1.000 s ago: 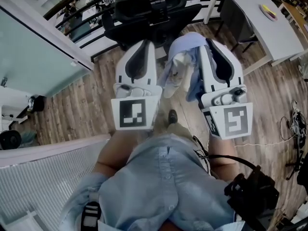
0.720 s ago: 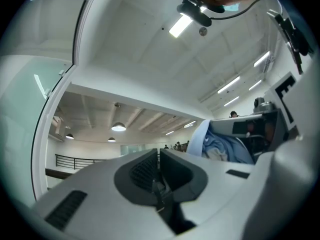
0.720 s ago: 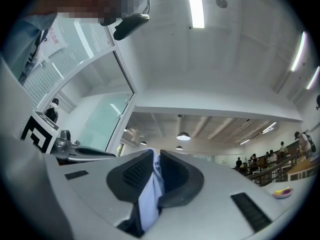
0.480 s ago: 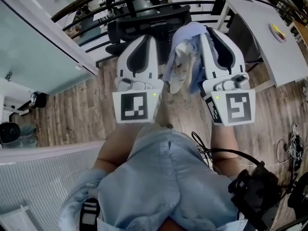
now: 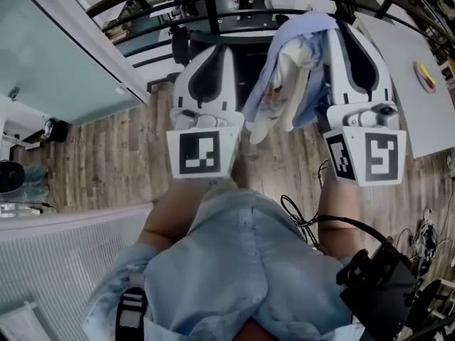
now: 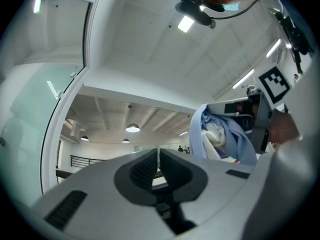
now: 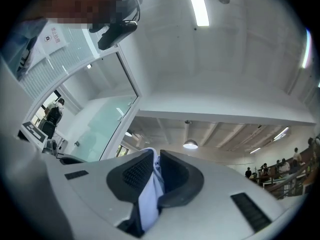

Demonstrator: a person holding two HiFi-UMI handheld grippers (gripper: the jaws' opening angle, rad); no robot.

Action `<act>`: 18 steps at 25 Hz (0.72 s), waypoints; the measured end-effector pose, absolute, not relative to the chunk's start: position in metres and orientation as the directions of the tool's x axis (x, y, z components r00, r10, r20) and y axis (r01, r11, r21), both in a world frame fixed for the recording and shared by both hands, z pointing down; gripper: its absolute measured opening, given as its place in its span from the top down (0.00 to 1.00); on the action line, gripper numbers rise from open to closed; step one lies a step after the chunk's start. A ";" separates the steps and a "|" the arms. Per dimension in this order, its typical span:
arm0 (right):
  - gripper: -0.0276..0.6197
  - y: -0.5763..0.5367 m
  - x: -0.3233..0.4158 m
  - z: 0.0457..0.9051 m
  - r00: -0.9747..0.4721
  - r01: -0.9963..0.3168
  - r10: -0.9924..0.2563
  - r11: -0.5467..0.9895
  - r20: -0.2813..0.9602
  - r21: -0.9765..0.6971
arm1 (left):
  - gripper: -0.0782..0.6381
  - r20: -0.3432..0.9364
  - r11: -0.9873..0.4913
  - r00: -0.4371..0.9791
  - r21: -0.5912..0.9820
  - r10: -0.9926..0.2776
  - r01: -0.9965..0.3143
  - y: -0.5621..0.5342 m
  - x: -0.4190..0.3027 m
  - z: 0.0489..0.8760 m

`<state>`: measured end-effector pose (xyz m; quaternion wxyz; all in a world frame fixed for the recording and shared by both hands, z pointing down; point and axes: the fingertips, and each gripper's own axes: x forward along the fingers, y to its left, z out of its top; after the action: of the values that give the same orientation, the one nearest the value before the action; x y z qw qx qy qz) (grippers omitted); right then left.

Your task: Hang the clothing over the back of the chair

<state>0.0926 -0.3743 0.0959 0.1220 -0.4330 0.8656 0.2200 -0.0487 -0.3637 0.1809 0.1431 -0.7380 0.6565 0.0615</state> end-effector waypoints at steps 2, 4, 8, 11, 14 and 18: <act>0.88 -0.384 0.085 0.082 -0.596 -0.803 -0.686 0.519 -0.418 0.292 | 0.87 -0.287 -0.086 0.119 -0.123 -0.950 -0.989 -0.374 -0.063 0.175; 0.88 -0.393 0.078 0.071 -0.597 -0.802 -0.675 0.508 -0.434 0.314 | 0.87 -0.308 -0.078 0.110 -0.117 -0.945 -0.990 -0.382 -0.076 0.168; 0.88 -0.428 0.057 0.051 -0.598 -0.802 -0.662 0.489 -0.452 0.343 | 0.87 -0.356 -0.055 0.096 -0.123 -0.930 -0.991 -0.408 -0.106 0.144; 0.89 -0.461 0.035 0.037 -0.603 -0.797 -0.663 0.487 -0.443 0.357 | 0.87 -0.371 -0.056 0.097 -0.119 -0.924 -0.991 -0.433 -0.130 0.126; 0.89 -0.490 0.016 0.033 -0.609 -0.791 -0.677 0.481 -0.414 0.377 | 0.87 -0.379 -0.065 0.104 -0.114 -0.920 -0.991 -0.451 -0.147 0.116; 0.89 -0.537 -0.002 0.050 -0.609 -0.785 -0.723 0.489 -0.327 0.381 | 0.87 -0.360 -0.072 0.105 -0.104 -0.927 -0.992 -0.476 -0.165 0.121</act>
<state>-0.0024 -0.5368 0.0498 0.0615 -0.4379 0.8606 0.2529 -0.1649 -0.4763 0.1207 0.1625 -0.7254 0.6613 0.1000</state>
